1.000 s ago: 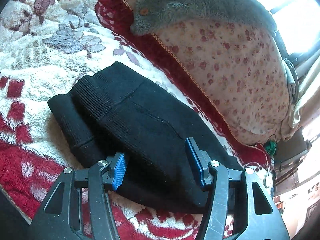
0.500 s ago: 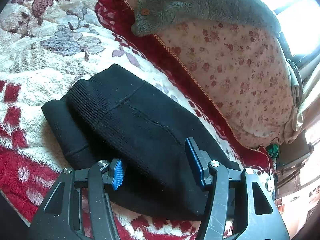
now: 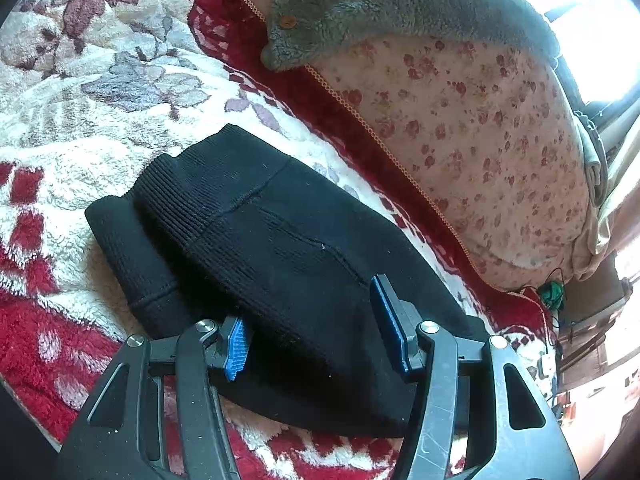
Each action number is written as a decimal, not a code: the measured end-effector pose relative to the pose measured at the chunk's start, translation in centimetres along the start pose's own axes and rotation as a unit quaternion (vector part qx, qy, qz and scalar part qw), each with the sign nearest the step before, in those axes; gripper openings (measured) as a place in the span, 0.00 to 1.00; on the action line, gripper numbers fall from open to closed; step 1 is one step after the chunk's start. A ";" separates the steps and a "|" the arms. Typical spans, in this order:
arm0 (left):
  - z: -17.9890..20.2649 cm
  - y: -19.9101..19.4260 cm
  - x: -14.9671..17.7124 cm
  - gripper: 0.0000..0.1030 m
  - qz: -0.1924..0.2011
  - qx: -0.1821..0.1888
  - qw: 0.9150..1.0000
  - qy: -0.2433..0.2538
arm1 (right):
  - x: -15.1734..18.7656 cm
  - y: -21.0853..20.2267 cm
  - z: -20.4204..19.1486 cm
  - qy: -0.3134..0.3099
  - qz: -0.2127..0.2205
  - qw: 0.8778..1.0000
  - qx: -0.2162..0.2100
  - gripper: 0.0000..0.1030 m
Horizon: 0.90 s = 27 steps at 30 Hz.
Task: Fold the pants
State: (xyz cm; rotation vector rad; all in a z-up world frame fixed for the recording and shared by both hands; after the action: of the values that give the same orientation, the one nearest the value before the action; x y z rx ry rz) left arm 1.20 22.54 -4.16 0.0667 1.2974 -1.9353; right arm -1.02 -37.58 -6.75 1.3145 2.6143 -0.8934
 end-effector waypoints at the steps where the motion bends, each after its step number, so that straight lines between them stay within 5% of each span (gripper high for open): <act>1: 0.1 0.0 0.1 0.52 -0.001 -0.001 1.000 0.003 | -0.4 0.3 0.1 0.002 0.009 1.000 -0.009 0.44; 3: 0.4 0.0 0.2 0.44 -0.004 -0.004 1.000 0.012 | -0.9 0.8 0.3 0.009 0.018 0.999 -0.025 0.25; 4: 0.5 -0.2 0.1 0.26 -0.005 -0.009 1.000 0.020 | -1.1 0.9 0.5 0.015 0.022 0.999 -0.041 0.14; 6: 1.2 -0.9 -0.4 0.16 0.006 -0.006 0.999 0.038 | -1.3 0.6 0.2 0.019 0.036 0.997 -0.059 0.06; 13: 3.9 -5.5 -3.3 0.08 0.072 0.021 0.995 0.067 | -2.1 -3.3 -5.3 -0.058 0.073 0.991 -0.099 0.05; 17: 3.8 -6.5 -2.4 0.08 0.104 -0.005 0.989 0.105 | -1.6 -5.6 -6.3 -0.076 0.083 0.989 -0.100 0.05; 22: 0.1 -3.7 0.8 0.08 0.086 -0.079 0.985 0.131 | 0.9 -4.9 -2.0 -0.059 0.049 0.997 -0.023 0.05; 27: -1.3 -1.6 1.7 0.09 0.065 -0.085 0.987 0.121 | 1.0 -3.8 -1.1 -0.095 0.030 0.994 0.052 0.05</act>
State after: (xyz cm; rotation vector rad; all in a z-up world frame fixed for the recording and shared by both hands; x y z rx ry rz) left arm -1.46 22.90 -4.33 0.3012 1.5727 -1.7377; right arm -4.31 -38.00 -4.39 1.2559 2.4017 -1.0997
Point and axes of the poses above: each gripper's, at about its wrist camera, not at the fingertips, and y roughly the way its jaws point, z to its right, x to its underside, the point moved 10 cm from there along y, roughly the way its jaws point, and after that the axes turned 9 degrees about -x, right-handed, at the moved point
